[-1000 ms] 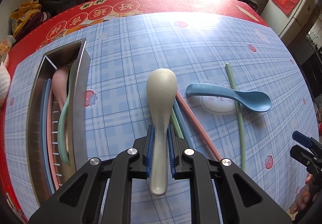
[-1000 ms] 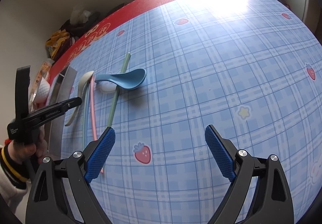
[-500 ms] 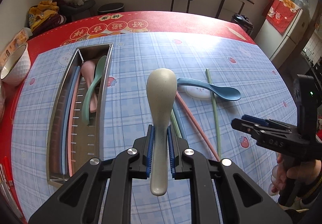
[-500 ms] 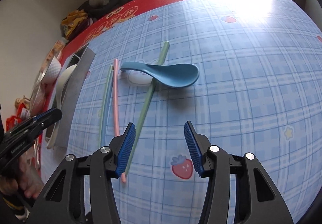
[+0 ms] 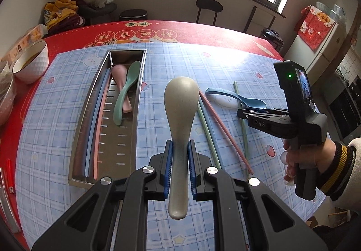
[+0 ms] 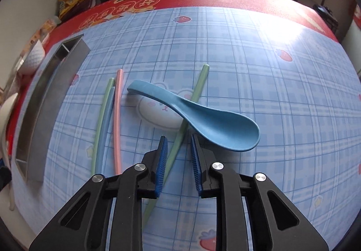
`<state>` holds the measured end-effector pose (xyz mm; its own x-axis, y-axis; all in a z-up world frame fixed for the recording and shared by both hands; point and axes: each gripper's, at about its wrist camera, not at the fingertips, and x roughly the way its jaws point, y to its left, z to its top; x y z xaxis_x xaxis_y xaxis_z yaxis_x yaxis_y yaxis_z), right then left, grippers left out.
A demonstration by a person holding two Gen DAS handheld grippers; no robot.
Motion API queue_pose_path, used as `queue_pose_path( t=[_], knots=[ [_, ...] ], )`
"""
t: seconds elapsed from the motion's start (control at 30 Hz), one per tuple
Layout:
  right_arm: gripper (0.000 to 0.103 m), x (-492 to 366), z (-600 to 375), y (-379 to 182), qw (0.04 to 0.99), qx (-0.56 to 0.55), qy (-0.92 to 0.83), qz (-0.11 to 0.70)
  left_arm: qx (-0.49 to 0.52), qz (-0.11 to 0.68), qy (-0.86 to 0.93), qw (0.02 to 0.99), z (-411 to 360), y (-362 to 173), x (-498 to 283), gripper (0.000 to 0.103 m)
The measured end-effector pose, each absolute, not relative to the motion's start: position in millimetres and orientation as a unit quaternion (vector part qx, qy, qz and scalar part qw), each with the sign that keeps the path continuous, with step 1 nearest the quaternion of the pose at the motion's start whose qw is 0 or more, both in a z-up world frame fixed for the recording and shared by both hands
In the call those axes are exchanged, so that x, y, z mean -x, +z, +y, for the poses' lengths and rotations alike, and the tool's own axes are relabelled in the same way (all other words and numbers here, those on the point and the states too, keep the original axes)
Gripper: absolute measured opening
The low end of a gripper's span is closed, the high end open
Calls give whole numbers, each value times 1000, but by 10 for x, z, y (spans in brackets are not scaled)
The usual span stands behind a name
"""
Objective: Organize utensils
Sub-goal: 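Lift the cream spoon with the left tool while the right tool grasps a green chopstick, then lower the cream spoon into the steel tray and open the left tool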
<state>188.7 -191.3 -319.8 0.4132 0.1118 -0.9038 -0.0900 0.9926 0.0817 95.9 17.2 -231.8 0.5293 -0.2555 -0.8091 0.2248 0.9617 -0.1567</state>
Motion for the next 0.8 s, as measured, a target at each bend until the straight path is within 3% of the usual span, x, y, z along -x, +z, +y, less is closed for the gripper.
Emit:
queue_pose_path(
  t=[0.17, 0.3, 0.8],
  knots=[
    [6, -1764, -1857, -3179, 832, 22, 100, 545, 29, 462, -137, 876, 231, -2286, -985, 13],
    [6, -1602, -1827, -3174, 822, 38, 135, 551, 32, 459, -144, 876, 219, -2263, -1011, 13],
    [6, -1208, -1990, -2926, 835, -56, 171, 520, 31, 475, -155, 866, 159, -2336, -1125, 13]
  ],
)
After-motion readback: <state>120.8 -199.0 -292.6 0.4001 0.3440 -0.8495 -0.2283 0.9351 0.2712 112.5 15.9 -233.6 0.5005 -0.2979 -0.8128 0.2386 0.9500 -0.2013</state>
